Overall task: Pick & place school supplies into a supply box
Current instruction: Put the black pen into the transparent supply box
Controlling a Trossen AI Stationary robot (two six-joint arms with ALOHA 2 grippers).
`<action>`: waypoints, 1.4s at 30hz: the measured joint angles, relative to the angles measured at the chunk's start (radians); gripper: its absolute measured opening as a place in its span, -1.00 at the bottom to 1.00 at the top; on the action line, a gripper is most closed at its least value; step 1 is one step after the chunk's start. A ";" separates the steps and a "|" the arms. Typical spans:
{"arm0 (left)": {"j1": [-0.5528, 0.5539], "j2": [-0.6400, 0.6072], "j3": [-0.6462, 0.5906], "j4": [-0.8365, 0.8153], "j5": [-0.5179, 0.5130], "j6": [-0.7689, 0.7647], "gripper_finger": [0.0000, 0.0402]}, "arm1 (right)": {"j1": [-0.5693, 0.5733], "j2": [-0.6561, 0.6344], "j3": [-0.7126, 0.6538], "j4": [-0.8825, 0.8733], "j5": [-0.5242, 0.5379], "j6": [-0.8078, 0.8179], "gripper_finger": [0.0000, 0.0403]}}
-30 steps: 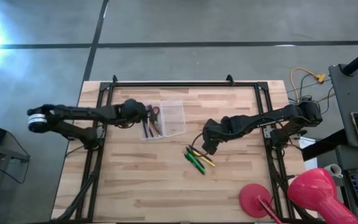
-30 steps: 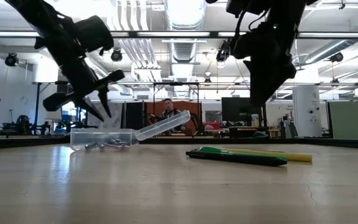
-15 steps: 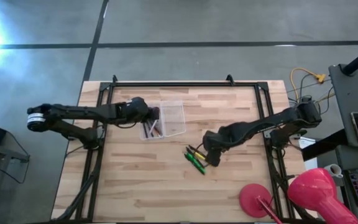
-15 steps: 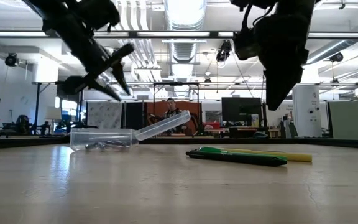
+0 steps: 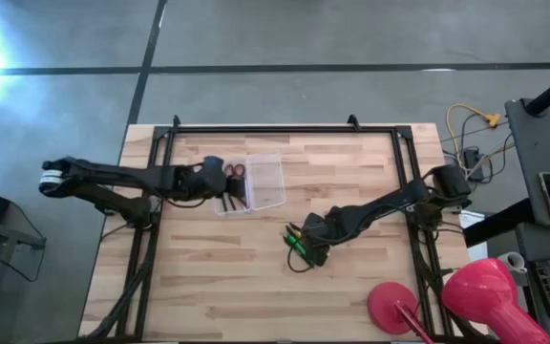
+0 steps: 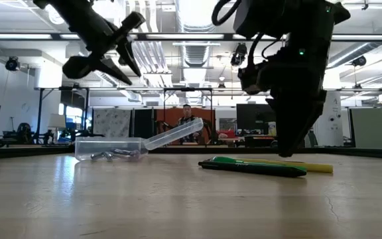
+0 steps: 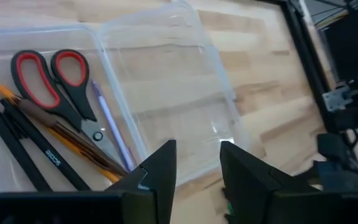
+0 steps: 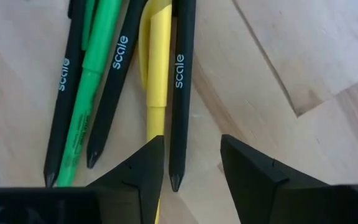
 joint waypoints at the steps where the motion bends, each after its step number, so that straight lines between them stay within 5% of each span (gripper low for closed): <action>1: -0.010 -0.005 0.004 -0.008 -0.010 -0.010 -0.46 | 0.000 0.005 0.001 0.001 -0.002 0.003 -0.28; 28: -0.052 -0.131 0.019 -0.005 -0.061 -0.136 -0.46 | 0.005 0.134 0.018 0.053 0.080 0.081 -0.62; 33: -0.060 -0.131 0.018 -0.030 -0.060 -0.136 -0.46 | 0.005 0.090 0.014 0.050 0.089 0.029 -0.88; 42: -0.100 -0.131 0.018 -0.114 -0.061 -0.135 -0.46 | 0.001 -0.059 0.008 0.067 0.024 0.079 -0.93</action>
